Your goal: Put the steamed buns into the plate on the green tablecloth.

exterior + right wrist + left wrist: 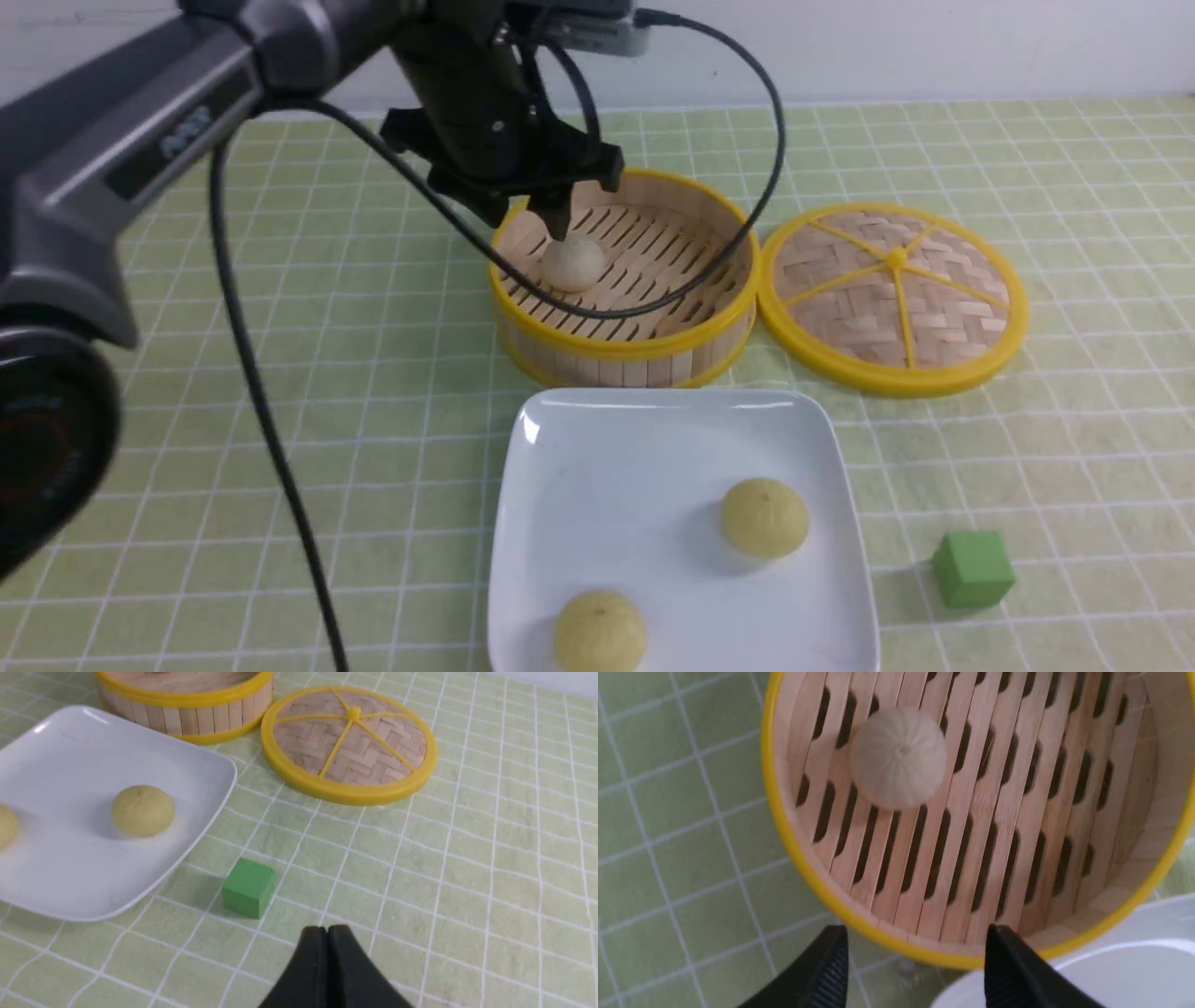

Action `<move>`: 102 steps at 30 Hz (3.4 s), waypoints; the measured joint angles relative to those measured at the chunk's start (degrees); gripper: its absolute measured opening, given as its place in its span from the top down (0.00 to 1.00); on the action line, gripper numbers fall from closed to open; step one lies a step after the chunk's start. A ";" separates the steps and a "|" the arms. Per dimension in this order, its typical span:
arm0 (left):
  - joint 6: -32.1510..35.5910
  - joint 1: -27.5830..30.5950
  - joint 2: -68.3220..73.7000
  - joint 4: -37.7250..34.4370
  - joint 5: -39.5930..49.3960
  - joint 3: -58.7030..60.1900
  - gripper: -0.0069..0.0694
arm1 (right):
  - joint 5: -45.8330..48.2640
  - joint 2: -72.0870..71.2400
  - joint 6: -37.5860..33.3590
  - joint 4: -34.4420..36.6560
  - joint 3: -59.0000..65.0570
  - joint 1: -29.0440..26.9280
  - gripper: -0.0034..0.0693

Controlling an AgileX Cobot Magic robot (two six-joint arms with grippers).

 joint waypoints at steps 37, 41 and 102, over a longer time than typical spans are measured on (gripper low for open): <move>-0.89 -0.25 -1.69 -2.96 7.26 -16.54 0.87 | -0.26 7.36 0.18 -0.18 0.41 0.00 0.94; -0.89 -0.87 -10.88 -7.63 7.26 -3.50 0.87 | -0.26 7.36 0.18 -0.18 0.41 0.00 0.94; 3.02 -3.65 -9.44 -7.31 -0.11 19.75 0.90 | -25.51 0.51 1.02 13.02 11.30 0.00 0.96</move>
